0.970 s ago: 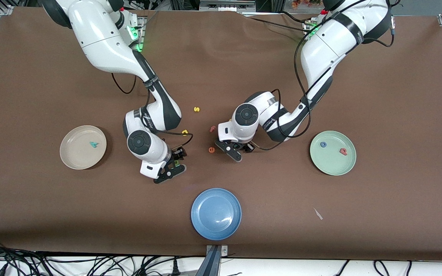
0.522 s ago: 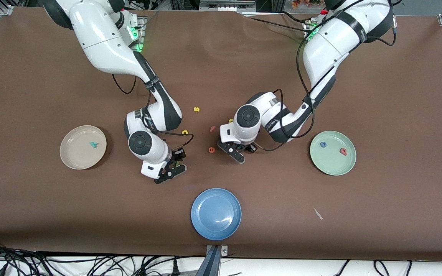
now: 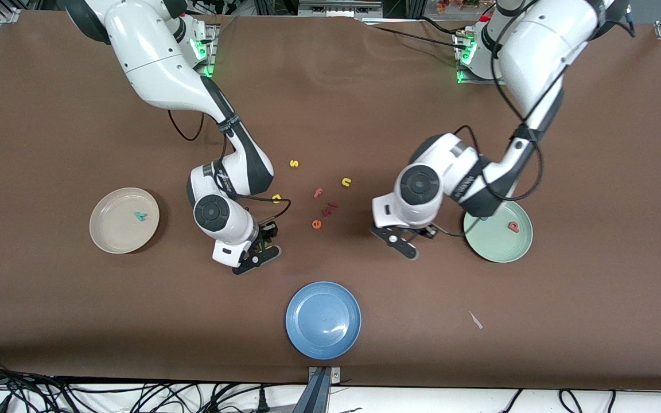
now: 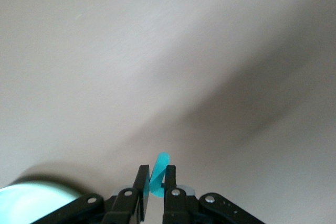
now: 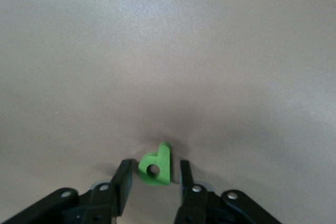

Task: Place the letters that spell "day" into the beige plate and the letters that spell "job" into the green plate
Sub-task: 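Place the cyan l on the green plate while the right gripper grasps the d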

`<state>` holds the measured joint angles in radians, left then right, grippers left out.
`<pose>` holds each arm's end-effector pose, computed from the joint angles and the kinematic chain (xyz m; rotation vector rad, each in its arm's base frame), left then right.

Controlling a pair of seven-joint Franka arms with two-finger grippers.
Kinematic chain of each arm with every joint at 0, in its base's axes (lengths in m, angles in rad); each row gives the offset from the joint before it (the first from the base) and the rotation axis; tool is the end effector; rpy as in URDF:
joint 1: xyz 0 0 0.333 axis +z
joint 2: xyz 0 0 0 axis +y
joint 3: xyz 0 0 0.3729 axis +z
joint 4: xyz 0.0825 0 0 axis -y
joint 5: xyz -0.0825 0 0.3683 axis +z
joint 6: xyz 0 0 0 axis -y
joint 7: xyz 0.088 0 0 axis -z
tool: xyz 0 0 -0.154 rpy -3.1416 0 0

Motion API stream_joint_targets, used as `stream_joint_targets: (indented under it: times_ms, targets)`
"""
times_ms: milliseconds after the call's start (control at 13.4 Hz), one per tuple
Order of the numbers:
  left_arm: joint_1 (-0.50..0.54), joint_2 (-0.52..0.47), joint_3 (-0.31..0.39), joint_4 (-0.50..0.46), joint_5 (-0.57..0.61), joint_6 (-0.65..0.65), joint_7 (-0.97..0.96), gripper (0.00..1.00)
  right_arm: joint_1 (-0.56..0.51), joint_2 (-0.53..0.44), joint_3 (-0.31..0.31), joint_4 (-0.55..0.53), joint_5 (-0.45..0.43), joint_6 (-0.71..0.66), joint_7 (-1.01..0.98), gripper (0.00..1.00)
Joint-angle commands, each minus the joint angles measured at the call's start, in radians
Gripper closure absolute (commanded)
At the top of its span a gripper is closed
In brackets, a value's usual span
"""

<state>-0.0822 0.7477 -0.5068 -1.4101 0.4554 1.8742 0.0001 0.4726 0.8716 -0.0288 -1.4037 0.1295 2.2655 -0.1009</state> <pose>0.6586 -0.2895 0.2847 -2.8356 1.0093 0.2323 0.6804 0.3372 0.1797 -2.9823 -0.7163 0.0338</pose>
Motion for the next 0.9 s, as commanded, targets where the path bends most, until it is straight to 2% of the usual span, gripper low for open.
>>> stream_joint_targets:
  times_ms: [0, 149, 299, 448, 597, 821]
  targets:
    - [0.119, -0.028, -0.002, -0.041, 0.022, -0.049, 0.211, 1.00, 0.009, 0.033, 0.001, 0.023, -0.008, 0.015, -0.011, 0.68]
    - [0.206, -0.022, -0.002, -0.055, 0.022, -0.043, 0.334, 1.00, 0.011, 0.033, 0.001, 0.023, -0.010, 0.020, -0.013, 0.74]
    - [0.258, -0.019, -0.001, -0.093, 0.025, -0.018, 0.354, 1.00, 0.011, 0.033, 0.001, 0.023, -0.010, 0.020, -0.016, 0.84]
    - [0.295, -0.021, 0.005, -0.192, 0.025, 0.102, 0.354, 1.00, 0.009, 0.032, 0.000, 0.026, -0.008, 0.017, -0.025, 0.89]
    - [0.343, -0.021, 0.004, -0.242, 0.058, 0.180, 0.354, 1.00, 0.008, 0.026, -0.002, 0.031, -0.005, 0.009, -0.022, 0.92]
    - [0.337, -0.018, 0.004, -0.251, 0.080, 0.184, 0.351, 1.00, -0.026, 0.011, -0.005, 0.081, -0.001, -0.090, -0.025, 0.94]
